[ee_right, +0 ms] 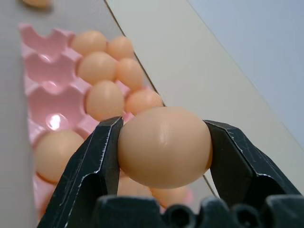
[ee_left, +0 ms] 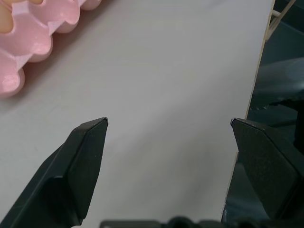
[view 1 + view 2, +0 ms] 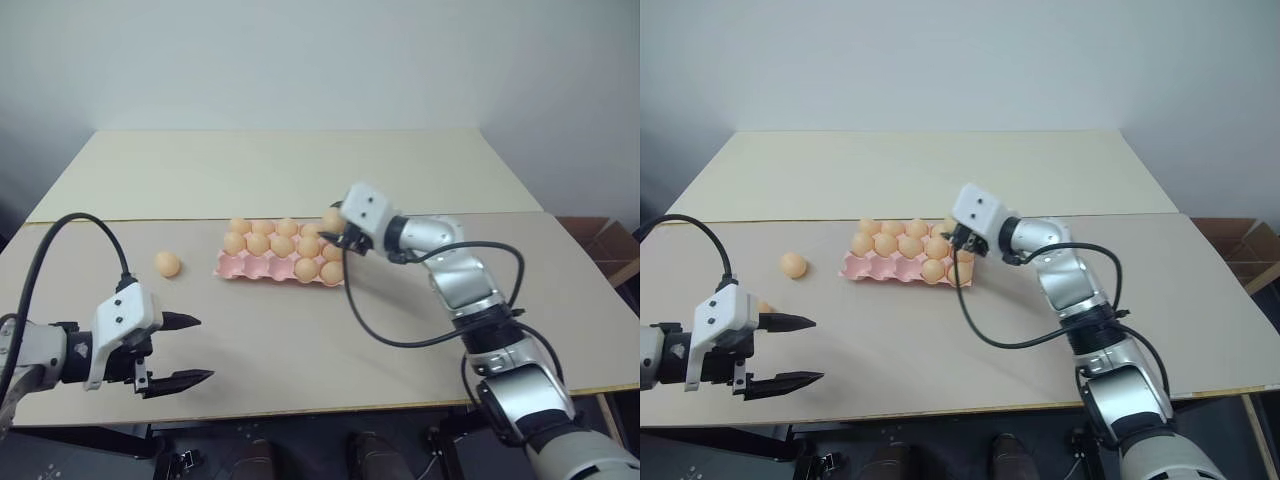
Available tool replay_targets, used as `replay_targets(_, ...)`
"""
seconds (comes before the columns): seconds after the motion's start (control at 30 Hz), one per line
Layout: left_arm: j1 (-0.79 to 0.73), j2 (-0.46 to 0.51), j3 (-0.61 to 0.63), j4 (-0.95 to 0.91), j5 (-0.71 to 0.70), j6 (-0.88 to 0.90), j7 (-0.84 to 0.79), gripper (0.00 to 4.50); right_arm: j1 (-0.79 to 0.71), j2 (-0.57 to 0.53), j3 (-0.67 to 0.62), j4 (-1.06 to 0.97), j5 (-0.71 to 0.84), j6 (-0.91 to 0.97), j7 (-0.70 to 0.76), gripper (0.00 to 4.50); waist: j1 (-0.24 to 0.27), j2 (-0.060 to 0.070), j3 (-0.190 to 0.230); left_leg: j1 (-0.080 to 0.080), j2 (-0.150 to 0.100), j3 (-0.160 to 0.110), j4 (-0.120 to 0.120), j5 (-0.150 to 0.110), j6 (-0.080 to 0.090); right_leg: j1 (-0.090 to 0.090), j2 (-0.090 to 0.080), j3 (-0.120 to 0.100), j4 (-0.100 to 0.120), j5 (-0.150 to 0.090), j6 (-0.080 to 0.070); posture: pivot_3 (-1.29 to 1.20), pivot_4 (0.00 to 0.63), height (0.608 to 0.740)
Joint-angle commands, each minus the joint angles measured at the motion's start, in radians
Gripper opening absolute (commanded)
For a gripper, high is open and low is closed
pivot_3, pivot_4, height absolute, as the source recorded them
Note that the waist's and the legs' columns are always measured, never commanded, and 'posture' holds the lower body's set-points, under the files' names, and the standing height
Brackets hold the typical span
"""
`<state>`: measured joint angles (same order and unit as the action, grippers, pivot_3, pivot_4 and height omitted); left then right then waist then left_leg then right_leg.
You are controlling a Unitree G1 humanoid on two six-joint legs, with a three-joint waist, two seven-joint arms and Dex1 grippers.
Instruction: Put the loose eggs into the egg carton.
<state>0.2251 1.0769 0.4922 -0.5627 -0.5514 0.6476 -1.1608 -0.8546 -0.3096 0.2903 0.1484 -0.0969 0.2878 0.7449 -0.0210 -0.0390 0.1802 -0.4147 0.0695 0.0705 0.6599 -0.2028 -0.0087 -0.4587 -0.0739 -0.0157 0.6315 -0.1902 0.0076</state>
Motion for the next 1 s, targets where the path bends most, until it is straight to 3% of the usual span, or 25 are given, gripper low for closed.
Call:
replay_targets(0.03, 0.04, 0.01, 0.053, -0.013, 0.015, -0.001, -0.01, 4.5, -0.035, 0.049, 0.027, 0.005, -0.01, -0.021, -0.021, 2.55, -0.001, 0.0, 0.0, 0.0, 0.0, 0.0, 0.0, 0.0, 0.0, 0.0, 0.0, 0.0, 0.0, 0.0, 0.0, 0.0, 0.15, 0.74)
replay_targets(0.4, 0.087, -0.023, 0.074, -0.041, 0.015, 0.004, 0.021, 4.5, -0.074, 0.16, 0.092, 0.193, -0.04, -0.152, -0.022, 2.55, -0.001, 0.0, 0.0, 0.0, 0.0, 0.0, 0.0, 0.0, 0.0, 0.0, 0.0, -0.001, 0.0, -0.001, -0.003, 0.0, 0.15, 0.74)
replay_targets(0.6, 0.103, -0.029, 0.086, -0.053, 0.016, 0.008, 0.031, 4.5, -0.087, 0.182, 0.1, 0.289, -0.066, -0.21, -0.033, 4.45, -0.005, 0.0, 0.0, 0.0, 0.0, 0.0, 0.0, 0.0, 0.0, 0.0, 0.0, -0.001, 0.0, -0.001, -0.004, 0.0, 0.15, 0.74)
replay_targets(0.83, 0.114, -0.028, 0.09, -0.051, 0.019, 0.005, 0.034, 4.5, -0.084, 0.178, 0.091, 0.278, -0.079, -0.227, -0.03, 4.48, -0.012, 0.0, 0.0, 0.0, 0.0, 0.0, 0.0, 0.0, 0.0, 0.0, 0.0, -0.001, 0.0, -0.001, -0.004, 0.0, 0.15, 0.74)
replay_targets(1.0, 0.123, -0.034, 0.099, -0.05, 0.027, 0.005, 0.042, 4.5, -0.037, 0.12, 0.077, 0.122, -0.076, -0.183, 0.001, 4.48, -0.017, 0.0, 0.0, 0.0, 0.0, 0.0, 0.0, 0.0, 0.0, 0.0, 0.0, -0.001, 0.0, -0.001, -0.003, 0.0, 0.15, 0.74)
